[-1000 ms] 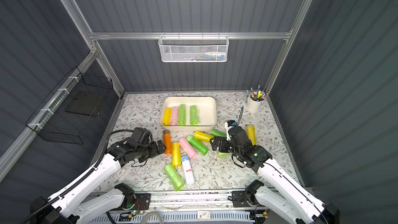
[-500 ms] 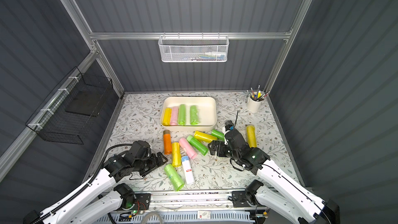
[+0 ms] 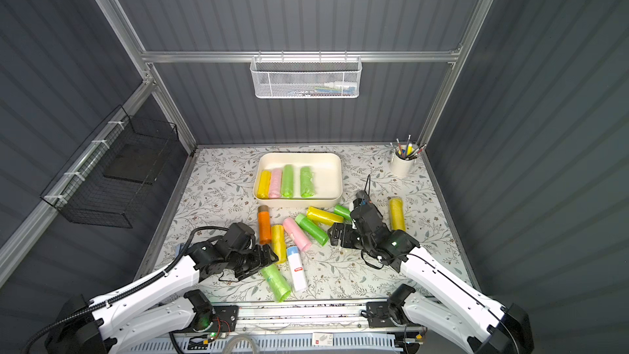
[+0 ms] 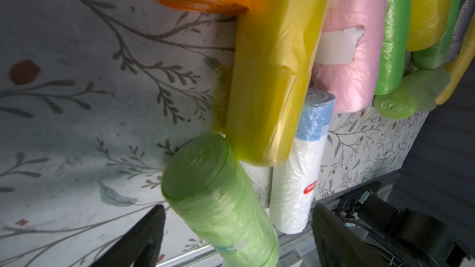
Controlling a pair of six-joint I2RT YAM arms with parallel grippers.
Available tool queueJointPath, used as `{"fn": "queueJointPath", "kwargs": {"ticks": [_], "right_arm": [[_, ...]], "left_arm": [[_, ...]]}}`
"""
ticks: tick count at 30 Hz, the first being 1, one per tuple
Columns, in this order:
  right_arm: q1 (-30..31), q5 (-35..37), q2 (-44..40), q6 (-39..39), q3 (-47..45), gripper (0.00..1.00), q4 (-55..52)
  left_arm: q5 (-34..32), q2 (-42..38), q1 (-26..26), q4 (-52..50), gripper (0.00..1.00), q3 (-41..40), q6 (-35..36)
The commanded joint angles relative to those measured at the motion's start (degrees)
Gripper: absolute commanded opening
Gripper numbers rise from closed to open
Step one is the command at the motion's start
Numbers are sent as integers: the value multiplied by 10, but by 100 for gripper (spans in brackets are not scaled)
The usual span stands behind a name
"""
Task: Put the roll of trash bags into the storage box
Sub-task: Pick up the roll of trash bags from the center of the board.
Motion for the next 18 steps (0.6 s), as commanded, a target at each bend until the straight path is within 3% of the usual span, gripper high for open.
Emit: {"fn": "queueJointPath", "kwargs": {"ticks": [1,9,18], "right_arm": [[2,6,1,0,11,99,-11],[2,20,0,-4,8,99,-15],[2,25,9,-11,12,99,-18]], "left_arm": [[4,18,-19,6,90,4,-18],[-11,48,-63,-1,88,21,-35],[-13,135,-107,37,85,42,-38]]}}
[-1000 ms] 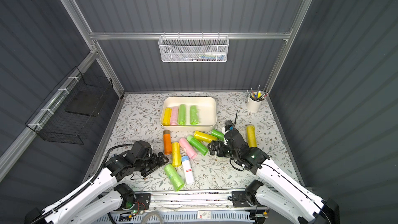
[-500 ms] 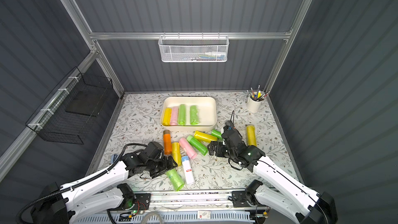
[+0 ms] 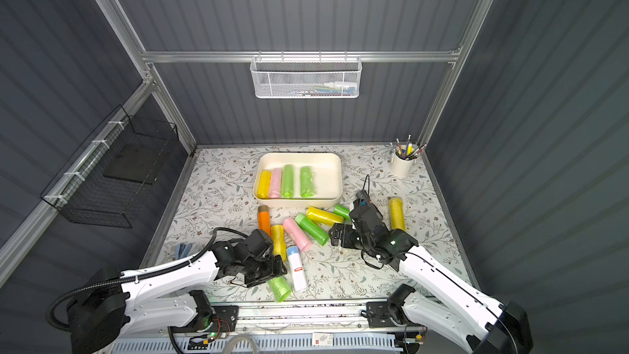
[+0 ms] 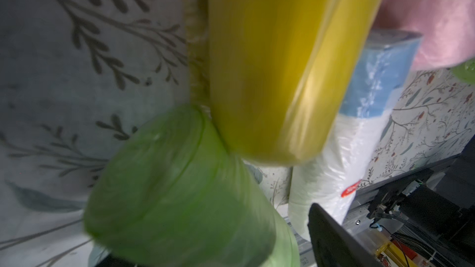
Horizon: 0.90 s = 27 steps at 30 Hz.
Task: Put the roll of trash bags into the storage box
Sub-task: Pick up the roll of trash bags from the center of the board.
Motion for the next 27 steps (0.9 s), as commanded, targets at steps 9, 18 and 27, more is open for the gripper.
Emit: {"fn": "queueJointPath", "kwargs": {"ticks": [9,18,27], "right_arm": [[2,21,-11,-5,11,99,-13],[2,24,-15,-5,6,99,-14],[2,19,-14,2,9,99,-7]], "left_arm": [[-39,63,-13,3,67,38,9],[-47,81,-13,18,56,36,6],[-69,53,-13,-21,41,71,23]]}}
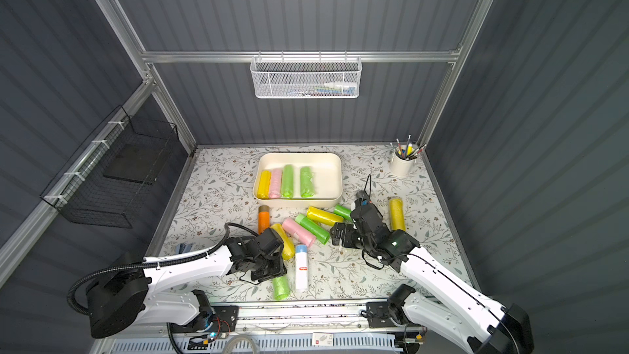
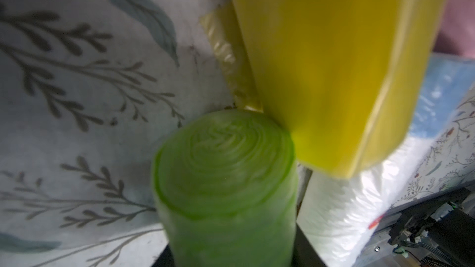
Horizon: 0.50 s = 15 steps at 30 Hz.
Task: Put the roll of trash bags into the storage box
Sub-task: Pick up the roll of trash bags from the center of the board.
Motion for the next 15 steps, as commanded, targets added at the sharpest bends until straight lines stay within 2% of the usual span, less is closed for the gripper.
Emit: {"fn": "queueJointPath", "kwargs": {"ticks": [1,6,10,15], "right_arm": [[2,4,-4,4,8,99,-3],[2,-16,-2,5,7,99,10],[2,-85,-4,-16,3,99,61],[2,-112,1,-12,3,99,90]], "left_arm": [[-26,-20,-3,-34,40,34,18],[-41,-44,-2,-69,38,63,28],[-66,-66,-2,-108,38,90,46],[-97,-81,-1,-147,38,130,75]]}}
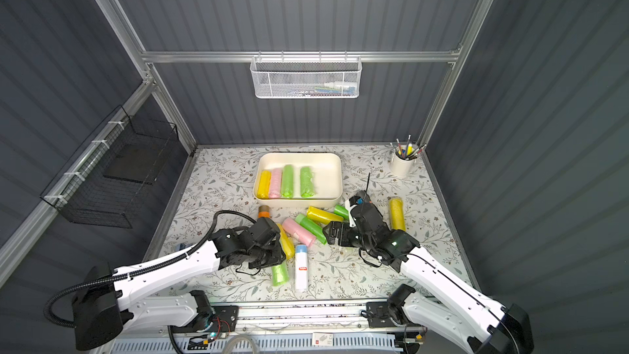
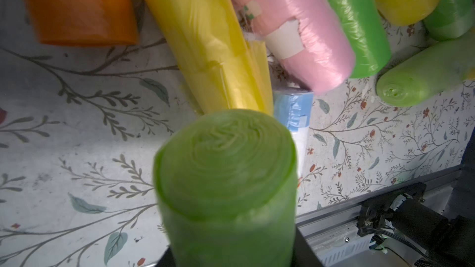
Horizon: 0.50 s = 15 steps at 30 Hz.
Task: Put the roll of trash bags into the storage box
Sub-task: Pick up the roll of trash bags from the center of the board.
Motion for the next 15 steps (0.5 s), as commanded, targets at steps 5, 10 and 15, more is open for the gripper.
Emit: {"fn": "queueJointPath", "kwargs": {"ticks": [5,10,15], "right_arm": [[2,-30,5,-7,15,99,28],[2,-29,3,-3,17,99,63],[1,-35,6,-6,15,99,89]], "left_arm": [[-61,4,-1,-61,38,86,53],[-77,32,-2,-62,38,136,77],[-100,69,6,-90,38,195,119]]}}
